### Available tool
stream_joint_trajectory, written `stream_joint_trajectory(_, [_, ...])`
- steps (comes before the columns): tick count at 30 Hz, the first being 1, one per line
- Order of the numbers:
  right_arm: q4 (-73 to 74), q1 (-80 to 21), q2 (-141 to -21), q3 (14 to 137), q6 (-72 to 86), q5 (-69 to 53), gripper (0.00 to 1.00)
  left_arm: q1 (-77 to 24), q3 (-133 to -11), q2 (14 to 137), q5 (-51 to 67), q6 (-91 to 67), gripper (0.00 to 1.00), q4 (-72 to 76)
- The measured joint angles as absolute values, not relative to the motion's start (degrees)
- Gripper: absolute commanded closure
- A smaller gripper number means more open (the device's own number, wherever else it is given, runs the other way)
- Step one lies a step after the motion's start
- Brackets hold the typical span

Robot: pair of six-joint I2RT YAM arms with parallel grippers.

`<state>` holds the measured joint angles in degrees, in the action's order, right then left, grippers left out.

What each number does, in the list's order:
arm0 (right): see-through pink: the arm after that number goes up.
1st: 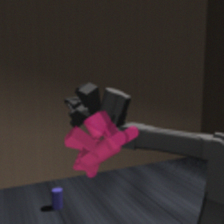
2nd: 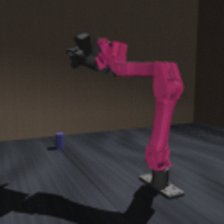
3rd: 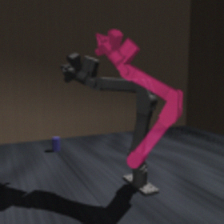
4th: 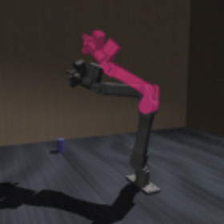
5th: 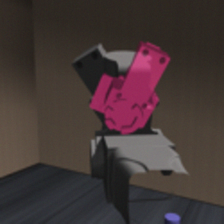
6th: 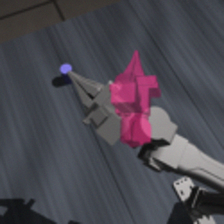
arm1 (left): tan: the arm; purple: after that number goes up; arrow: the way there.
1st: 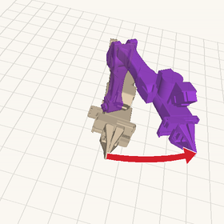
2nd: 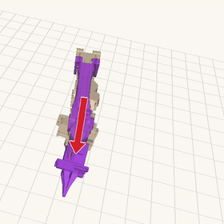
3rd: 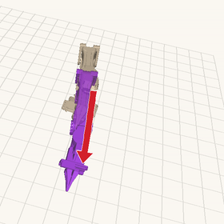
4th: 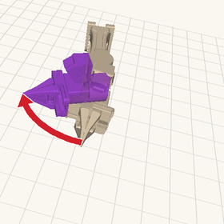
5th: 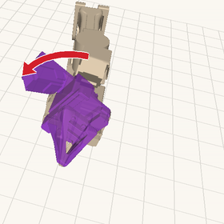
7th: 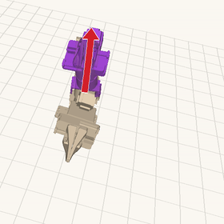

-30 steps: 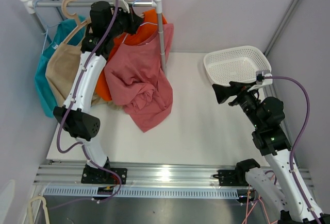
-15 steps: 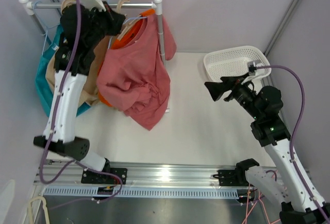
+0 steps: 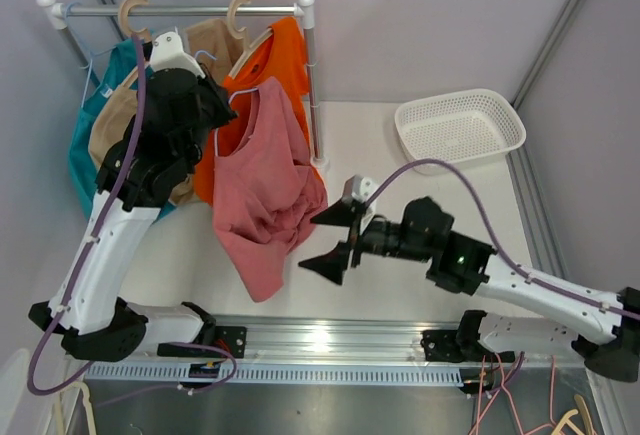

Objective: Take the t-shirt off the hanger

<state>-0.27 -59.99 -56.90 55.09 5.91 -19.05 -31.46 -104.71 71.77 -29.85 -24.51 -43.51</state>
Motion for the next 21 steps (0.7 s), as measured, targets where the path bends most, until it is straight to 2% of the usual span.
stream_joint_trajectory(6, [-16.1, -74.9, -66.2, 50.1, 2.6, -3.4, 0.01, -32.6, -107.0, 74.9, -34.7, -29.8, 1.0, -50.2])
stream_joint_trajectory(11, [-23.2, -79.7, -78.6, 52.2, -0.9, 8.6, 0.0, -33.0, -105.7, 74.9, -35.4, -32.5, 1.0, -52.5])
stream_joint_trajectory(12, [-24.3, -80.4, -81.0, 53.5, -1.8, 11.3, 0.06, -33.1, -105.3, 74.8, -35.6, -33.0, 1.0, -52.8])
stream_joint_trajectory(13, [-25.5, -81.2, -83.2, 54.8, -2.9, 14.1, 0.15, -33.4, -104.3, 74.4, -35.7, -33.6, 0.99, -52.9])
stream_joint_trajectory(14, [-26.5, -82.0, -85.4, 56.3, -4.1, 16.9, 0.37, -33.6, -103.4, 73.9, -35.8, -33.9, 1.0, -53.2])
stream_joint_trajectory(16, [-28.0, -83.3, -88.0, 58.1, -5.5, 20.1, 0.65, -34.1, -101.5, 73.1, -35.8, -34.5, 1.0, -53.2])
stream_joint_trajectory(17, [-28.4, -83.7, -88.5, 58.5, -6.1, 20.8, 1.0, -34.2, -100.5, 72.5, -35.8, -34.5, 0.99, -53.2])
stream_joint_trajectory(21, [-28.2, -86.0, -88.0, 58.5, -6.4, 22.6, 1.0, -34.3, -99.1, 72.1, -35.9, -34.3, 0.99, -53.2])
